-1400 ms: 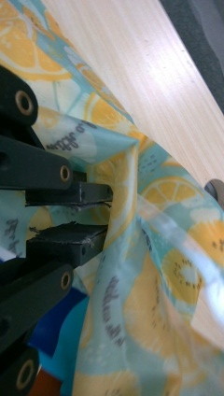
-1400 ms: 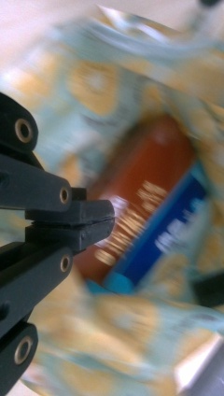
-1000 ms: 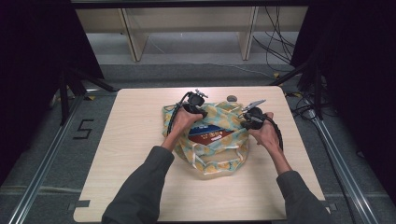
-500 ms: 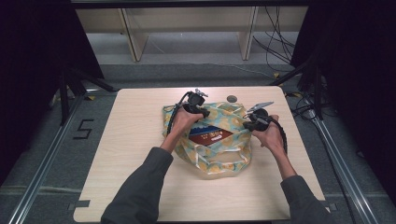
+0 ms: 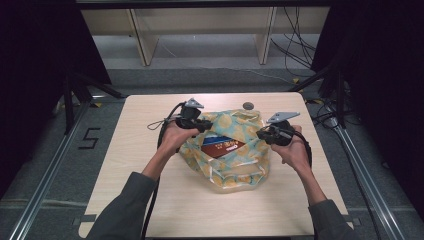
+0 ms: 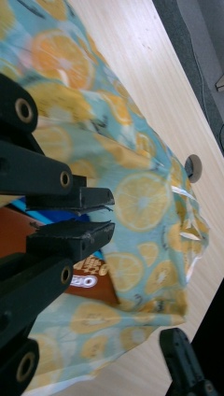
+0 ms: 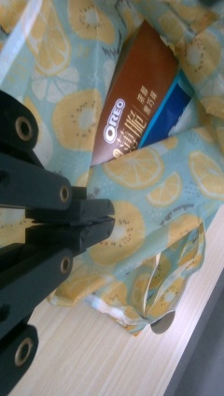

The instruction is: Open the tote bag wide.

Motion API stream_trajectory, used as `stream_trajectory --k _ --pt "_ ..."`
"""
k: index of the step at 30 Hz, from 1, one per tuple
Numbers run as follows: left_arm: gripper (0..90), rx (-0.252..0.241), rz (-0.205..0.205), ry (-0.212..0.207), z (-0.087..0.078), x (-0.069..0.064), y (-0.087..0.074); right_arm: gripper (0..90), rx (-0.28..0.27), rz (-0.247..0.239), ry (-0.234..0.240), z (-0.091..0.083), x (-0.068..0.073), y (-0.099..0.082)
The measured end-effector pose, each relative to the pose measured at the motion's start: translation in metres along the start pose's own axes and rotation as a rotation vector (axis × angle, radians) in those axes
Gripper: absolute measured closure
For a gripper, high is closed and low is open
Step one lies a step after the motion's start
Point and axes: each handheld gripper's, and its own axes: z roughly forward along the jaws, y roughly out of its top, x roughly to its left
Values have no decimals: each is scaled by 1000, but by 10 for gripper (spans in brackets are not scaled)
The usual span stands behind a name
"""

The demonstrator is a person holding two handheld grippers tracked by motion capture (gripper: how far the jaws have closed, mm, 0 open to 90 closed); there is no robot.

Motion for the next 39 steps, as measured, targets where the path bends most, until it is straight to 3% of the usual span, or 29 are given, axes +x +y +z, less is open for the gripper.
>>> stream_trajectory --k 3,6,7,9,10,11,12,13,15,18,19,20,23,25,26,28,29,32,34,36,38,39 --pt "795 0 7 5 -17 3 -13 888 6 15 1 -5 3 -1" --pt "786 -22 0 14 -27 3 -24 882 4 -8 -8 -6 4 -4" --pt "782 -20 10 11 -29 3 -27 881 10 5 -7 -7 6 -6" --pt "764 -19 22 12 -35 2 -36 874 22 0 -6 -10 8 -8" --pt "755 -19 22 12 -35 2 -36 873 22 -27 -3 -11 6 -9" --pt "743 -40 2 9 -42 1 -44 870 24 2 -9 -14 8 -10" --pt "735 -59 -5 5 -46 1 -50 868 7 -32 -7 -14 5 -11" --pt "728 -60 -3 1 -49 2 -53 865 31 6 -6 -18 8 -13" --pt "711 -79 -22 -12 -55 2 -60 855 -1 -17 -17 -19 6 -16" --pt "687 -100 -45 -12 -63 1 -71 837 21 10 -19 -21 9 -20" --pt "679 -107 -49 -10 -66 0 -74 830 18 -9 -13 -21 8 -21" --pt "671 -110 -50 -14 -67 0 -76 822 23 11 -16 -22 10 -22" --pt "624 -109 -35 -11 -73 -2 -82 779 12 -5 -23 -22 8 -24" --pt "606 -109 -34 -12 -76 -2 -86 743 14 27 -30 -23 9 -26" --pt "593 -109 -34 -12 -76 -2 -86 729 3 10 -27 -23 8 -26" --pt "562 -117 -41 -7 -78 -2 -88 698 -5 5 -30 -23 8 -27" --pt "549 -117 -55 -10 -78 -2 -90 681 6 32 -37 -24 10 -27" --pt "510 -114 -63 -8 -76 -4 -93 650 9 7 -29 -24 10 -28" --pt "481 -106 -50 -10 -74 -4 -94 632 2 21 -28 -23 13 -28" --pt "447 -102 -53 -3 -73 -6 -96 605 0 -5 -30 -23 12 -28" --pt "423 -91 -53 3 -71 -8 -98 583 1 29 -36 -24 16 -30" --pt "414 -84 -50 1 -71 -8 -99 566 -16 -2 -42 -23 14 -30"
